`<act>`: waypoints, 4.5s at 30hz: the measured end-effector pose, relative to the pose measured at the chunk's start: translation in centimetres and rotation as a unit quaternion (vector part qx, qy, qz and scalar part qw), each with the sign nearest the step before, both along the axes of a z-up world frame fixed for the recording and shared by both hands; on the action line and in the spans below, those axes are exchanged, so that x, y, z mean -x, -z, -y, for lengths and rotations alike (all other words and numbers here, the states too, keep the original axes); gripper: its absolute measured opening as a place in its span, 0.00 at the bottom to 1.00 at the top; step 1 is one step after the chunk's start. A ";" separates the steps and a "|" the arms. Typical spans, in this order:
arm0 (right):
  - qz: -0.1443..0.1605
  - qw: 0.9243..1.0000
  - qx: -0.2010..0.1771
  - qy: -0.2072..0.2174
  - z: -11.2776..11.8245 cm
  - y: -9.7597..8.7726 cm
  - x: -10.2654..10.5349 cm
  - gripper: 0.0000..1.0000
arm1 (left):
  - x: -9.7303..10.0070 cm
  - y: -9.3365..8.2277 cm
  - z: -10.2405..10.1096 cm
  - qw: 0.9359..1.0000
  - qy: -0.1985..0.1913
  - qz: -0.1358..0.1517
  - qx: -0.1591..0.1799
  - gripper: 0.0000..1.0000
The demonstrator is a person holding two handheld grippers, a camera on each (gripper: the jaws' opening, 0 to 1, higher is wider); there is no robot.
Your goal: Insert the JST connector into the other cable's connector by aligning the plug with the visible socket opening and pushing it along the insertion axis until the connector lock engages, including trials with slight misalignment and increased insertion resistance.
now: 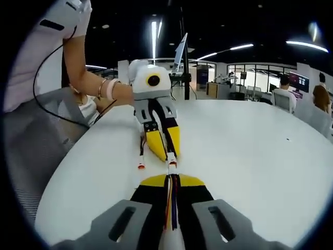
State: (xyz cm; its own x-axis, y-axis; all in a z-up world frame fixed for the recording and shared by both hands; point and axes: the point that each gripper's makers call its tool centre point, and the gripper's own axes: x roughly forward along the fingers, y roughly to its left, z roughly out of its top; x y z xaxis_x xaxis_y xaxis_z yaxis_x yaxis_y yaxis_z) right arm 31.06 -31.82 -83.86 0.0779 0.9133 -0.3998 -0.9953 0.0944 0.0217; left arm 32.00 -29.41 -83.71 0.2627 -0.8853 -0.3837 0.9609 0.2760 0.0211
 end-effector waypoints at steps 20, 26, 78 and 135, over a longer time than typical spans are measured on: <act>0.021 0.999 0.030 -0.040 -0.2 0.2 0.1 0.03 | 0.1 0.0 0.2 1.000 0.022 -0.007 -0.019 0.01; 0.021 0.998 0.034 -0.044 -0.2 0.3 0.0 0.03 | 0.1 -0.1 0.3 0.999 0.029 -0.008 -0.017 0.01; 0.004 0.998 0.006 -0.067 -0.1 0.3 -0.2 0.03 | 0.0 -0.4 1.5 0.998 0.059 0.018 0.013 0.00; 0.000 0.997 -0.065 0.031 -0.5 -5.6 0.6 0.09 | 0.4 -5.0 -0.1 0.998 -0.017 0.008 0.066 0.17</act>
